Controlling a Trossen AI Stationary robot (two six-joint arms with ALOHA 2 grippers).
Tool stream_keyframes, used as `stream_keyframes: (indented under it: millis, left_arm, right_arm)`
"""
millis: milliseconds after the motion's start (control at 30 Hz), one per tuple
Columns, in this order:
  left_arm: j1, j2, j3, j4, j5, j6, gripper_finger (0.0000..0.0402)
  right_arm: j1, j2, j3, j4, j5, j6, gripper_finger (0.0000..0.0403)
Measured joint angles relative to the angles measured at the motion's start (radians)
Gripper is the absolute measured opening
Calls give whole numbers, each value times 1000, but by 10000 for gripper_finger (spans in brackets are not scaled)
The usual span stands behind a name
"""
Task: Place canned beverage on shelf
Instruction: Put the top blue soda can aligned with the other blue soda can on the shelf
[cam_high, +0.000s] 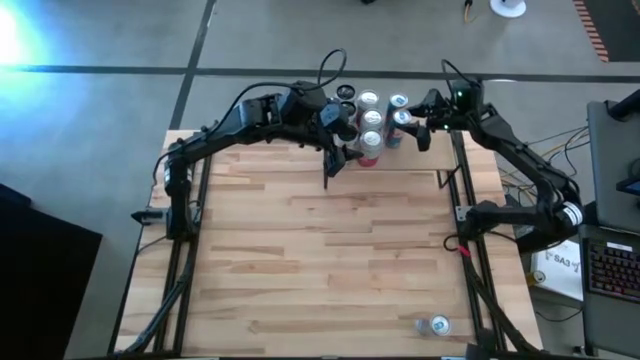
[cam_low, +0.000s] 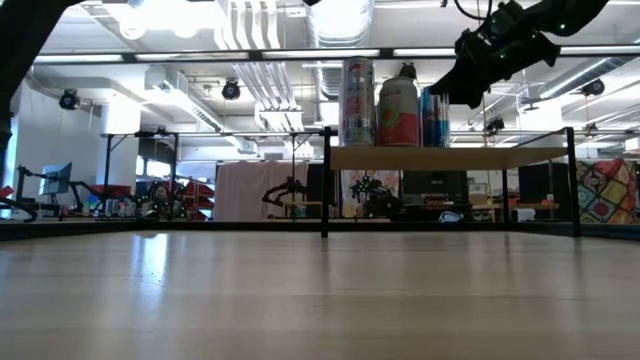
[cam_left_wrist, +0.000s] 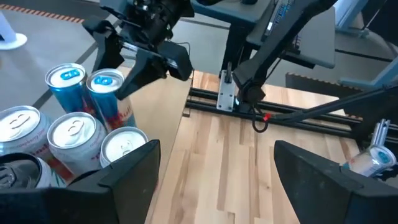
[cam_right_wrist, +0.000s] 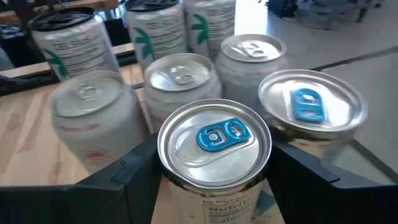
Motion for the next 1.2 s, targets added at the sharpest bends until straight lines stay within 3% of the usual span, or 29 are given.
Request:
stream_keyframes:
  millis: [433, 933, 1200]
  left_arm:
    - [26, 0, 0, 11, -2, 12, 290]
    - [26, 0, 0, 11, -2, -2, 290]
    - [24, 0, 0, 2, 2, -10, 290]
  right_arm:
    - [-20, 51, 2, 31, -92, 35, 247]
    - [-28, 50, 73, -38, -80, 64, 314]
    - [-28, 22, 176, -269, -41, 4, 314]
